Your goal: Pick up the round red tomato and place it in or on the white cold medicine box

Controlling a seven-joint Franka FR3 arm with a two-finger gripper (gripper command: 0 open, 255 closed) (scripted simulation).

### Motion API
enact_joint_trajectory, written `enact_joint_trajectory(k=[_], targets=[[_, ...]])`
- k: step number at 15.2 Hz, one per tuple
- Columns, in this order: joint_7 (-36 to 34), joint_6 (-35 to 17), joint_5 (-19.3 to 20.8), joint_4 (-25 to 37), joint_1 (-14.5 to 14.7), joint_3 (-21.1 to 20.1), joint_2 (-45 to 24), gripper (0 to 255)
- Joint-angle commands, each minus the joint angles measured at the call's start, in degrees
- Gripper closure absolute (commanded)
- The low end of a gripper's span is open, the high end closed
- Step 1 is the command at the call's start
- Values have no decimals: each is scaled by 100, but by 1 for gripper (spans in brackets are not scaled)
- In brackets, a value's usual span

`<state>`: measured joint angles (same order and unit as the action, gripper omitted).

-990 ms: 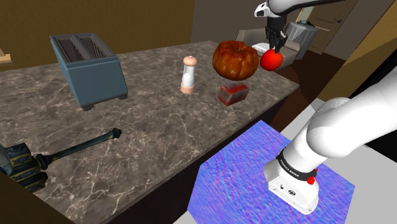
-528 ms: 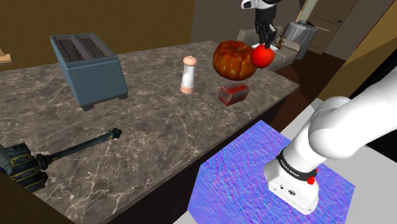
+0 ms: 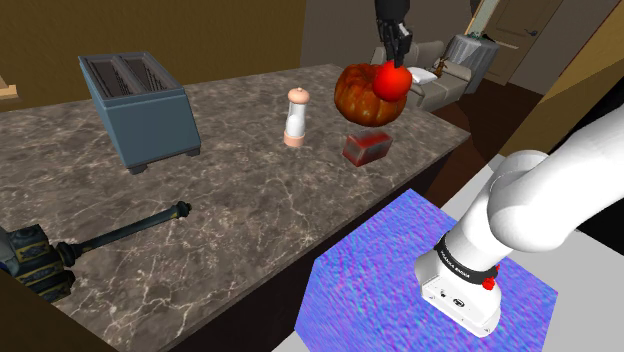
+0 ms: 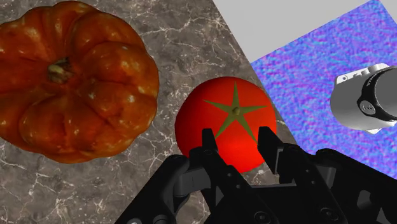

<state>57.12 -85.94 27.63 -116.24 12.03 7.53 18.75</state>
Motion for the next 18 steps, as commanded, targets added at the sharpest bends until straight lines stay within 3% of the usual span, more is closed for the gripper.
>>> enact_joint_trajectory(k=[1, 18], targets=[[-135, 184, -98, 231, 82, -139, -129, 255], [-607, -997, -43, -1001, 62, -32, -163, 255]])
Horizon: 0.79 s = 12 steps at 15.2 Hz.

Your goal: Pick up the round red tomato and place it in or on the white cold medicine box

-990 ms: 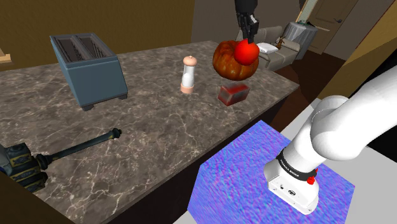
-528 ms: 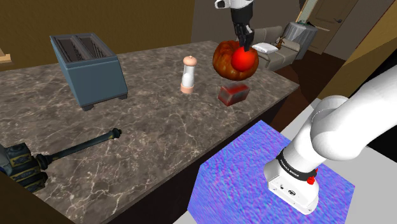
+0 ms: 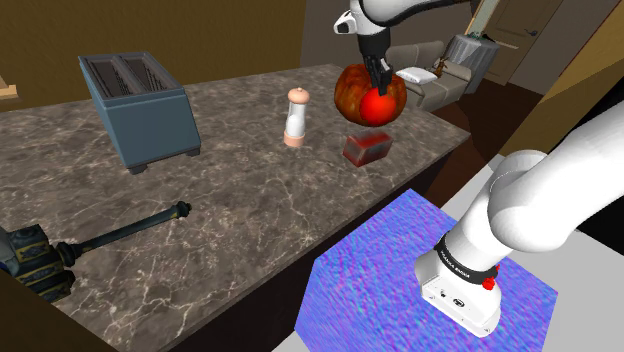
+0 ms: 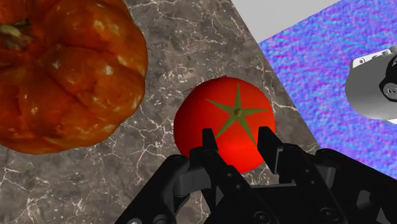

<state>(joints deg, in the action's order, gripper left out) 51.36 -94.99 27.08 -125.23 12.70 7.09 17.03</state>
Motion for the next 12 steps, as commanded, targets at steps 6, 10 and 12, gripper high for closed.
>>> enact_joint_trajectory(k=[6, 10, 12], targets=[[-197, -518, 54, -460, -18, 50, -89, 255], [-257, -672, 71, -578, -23, 64, -135, 255], [-257, -672, 71, -578, -24, 64, -136, 255]])
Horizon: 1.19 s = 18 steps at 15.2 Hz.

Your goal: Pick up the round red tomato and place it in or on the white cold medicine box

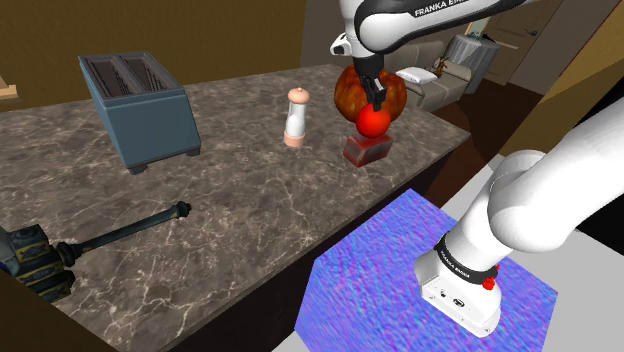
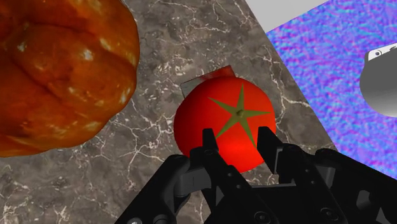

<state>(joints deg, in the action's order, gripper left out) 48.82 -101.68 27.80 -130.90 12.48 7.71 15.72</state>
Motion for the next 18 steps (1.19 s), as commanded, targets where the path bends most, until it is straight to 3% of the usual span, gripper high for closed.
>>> enact_joint_trajectory(k=[1, 3, 4, 9, 13, 18], targets=[[-3, -3, -1, -11, -1, 2, -5, 255], [-3, -3, -1, -11, -1, 2, -5, 255], [-4, -3, -1, -12, -1, 1, -4, 0], [-3, -3, -1, -11, -1, 2, -5, 0], [50, 688, -176, 669, 126, -189, -40, 0], [50, 688, -176, 669, 125, -189, -40, 0]])
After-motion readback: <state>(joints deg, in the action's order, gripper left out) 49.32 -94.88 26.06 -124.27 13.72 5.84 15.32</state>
